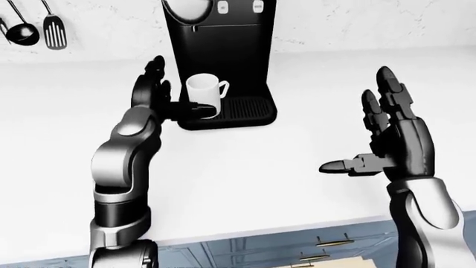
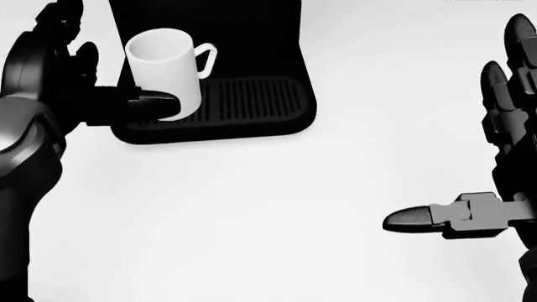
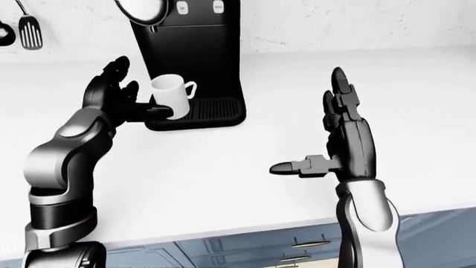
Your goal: Pick the mug from under the coffee machine dispenser and place it on the counter.
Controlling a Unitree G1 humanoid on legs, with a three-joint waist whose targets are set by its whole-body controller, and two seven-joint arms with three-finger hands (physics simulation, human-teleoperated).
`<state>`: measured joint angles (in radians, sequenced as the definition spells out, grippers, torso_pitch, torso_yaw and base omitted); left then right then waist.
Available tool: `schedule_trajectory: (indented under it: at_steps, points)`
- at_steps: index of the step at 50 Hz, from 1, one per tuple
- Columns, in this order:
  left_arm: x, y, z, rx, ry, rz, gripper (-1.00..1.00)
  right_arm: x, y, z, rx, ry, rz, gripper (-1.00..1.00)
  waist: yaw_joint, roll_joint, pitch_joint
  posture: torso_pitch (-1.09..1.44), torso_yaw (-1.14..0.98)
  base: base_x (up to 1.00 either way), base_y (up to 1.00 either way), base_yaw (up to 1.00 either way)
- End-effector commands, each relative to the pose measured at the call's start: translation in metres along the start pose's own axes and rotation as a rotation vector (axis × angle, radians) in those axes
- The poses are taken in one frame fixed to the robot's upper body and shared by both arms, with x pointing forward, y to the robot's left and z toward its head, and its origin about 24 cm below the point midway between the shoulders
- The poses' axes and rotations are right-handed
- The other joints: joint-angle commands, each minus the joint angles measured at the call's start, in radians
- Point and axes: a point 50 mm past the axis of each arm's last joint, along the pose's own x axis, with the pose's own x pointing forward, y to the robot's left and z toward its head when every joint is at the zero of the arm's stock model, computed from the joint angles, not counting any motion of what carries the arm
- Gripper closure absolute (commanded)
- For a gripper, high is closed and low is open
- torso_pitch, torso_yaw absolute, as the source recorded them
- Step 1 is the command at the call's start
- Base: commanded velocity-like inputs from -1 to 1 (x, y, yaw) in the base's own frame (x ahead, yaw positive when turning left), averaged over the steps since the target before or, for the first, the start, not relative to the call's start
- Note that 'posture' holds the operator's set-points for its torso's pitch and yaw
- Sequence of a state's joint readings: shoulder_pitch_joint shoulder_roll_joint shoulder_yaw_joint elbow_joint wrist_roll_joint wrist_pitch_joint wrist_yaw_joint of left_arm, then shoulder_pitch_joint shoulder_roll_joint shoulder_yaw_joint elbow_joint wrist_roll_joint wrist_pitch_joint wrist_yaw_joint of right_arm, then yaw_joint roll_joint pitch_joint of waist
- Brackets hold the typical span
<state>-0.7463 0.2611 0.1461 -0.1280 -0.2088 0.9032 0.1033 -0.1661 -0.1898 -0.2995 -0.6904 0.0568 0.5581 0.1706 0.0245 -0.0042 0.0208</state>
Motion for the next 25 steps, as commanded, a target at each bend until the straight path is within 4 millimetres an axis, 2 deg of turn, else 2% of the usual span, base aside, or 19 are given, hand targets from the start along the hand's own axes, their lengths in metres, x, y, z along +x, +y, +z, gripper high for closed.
schedule_trajectory:
  at_steps: [1,12,25]
  points:
    - [-0.001,-0.005,0.023,-0.005,-0.107,-0.01,-1.0,0.0,-0.001,0.015,-0.018,-0.08,-0.004,-1.0,-0.007,0.0,-0.019,0.0,0.0,0.0,0.0,0.0]
    - [0.011,-0.02,0.026,-0.008,-0.114,-0.035,-1.0,0.001,-0.002,0.015,-0.016,-0.081,-0.008,-1.0,-0.006,-0.006,-0.019,0.0,0.0,0.0,0.0,0.0]
    - [0.028,-0.039,0.013,-0.018,-0.1,-0.052,-1.0,0.0,-0.003,0.012,-0.017,-0.077,-0.009,-1.0,-0.004,-0.012,-0.023,0.0,0.0,0.0,0.0,0.0]
